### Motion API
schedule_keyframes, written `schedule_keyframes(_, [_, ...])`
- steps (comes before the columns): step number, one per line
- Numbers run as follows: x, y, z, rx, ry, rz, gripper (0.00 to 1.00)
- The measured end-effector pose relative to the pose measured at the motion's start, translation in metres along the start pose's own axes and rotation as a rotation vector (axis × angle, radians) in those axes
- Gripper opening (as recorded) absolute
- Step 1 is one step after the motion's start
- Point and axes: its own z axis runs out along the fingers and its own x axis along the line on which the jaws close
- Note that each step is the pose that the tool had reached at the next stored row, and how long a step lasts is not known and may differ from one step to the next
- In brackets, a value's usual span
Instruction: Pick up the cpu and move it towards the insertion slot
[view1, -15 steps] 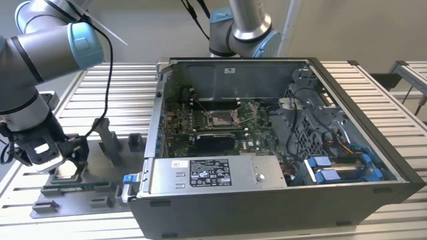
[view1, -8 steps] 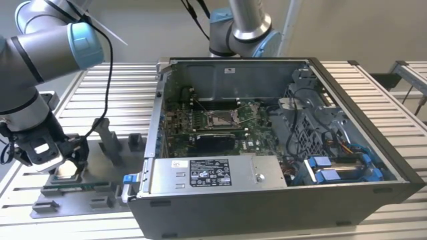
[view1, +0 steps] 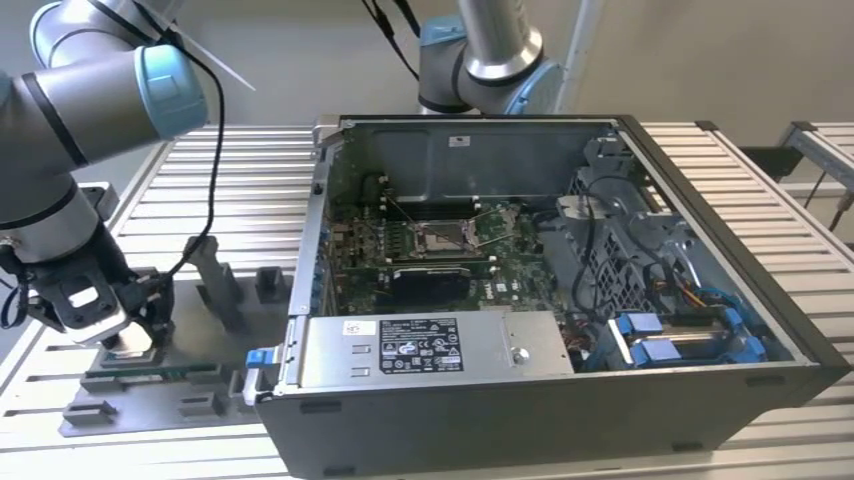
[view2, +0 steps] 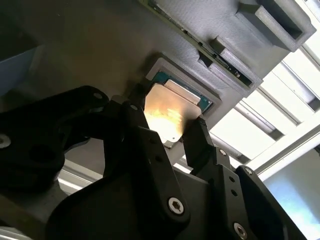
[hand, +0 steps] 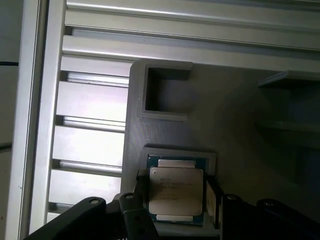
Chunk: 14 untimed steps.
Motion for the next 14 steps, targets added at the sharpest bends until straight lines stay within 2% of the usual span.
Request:
schedule_keyframes(2, [0.0001,0.0001,-0.0021,-0.0004,-0.0003,0.001,0.00])
schedule_keyframes(14, [0.0006,0.0027,-0.0562,0.0006,0.0000,0.002,0.00])
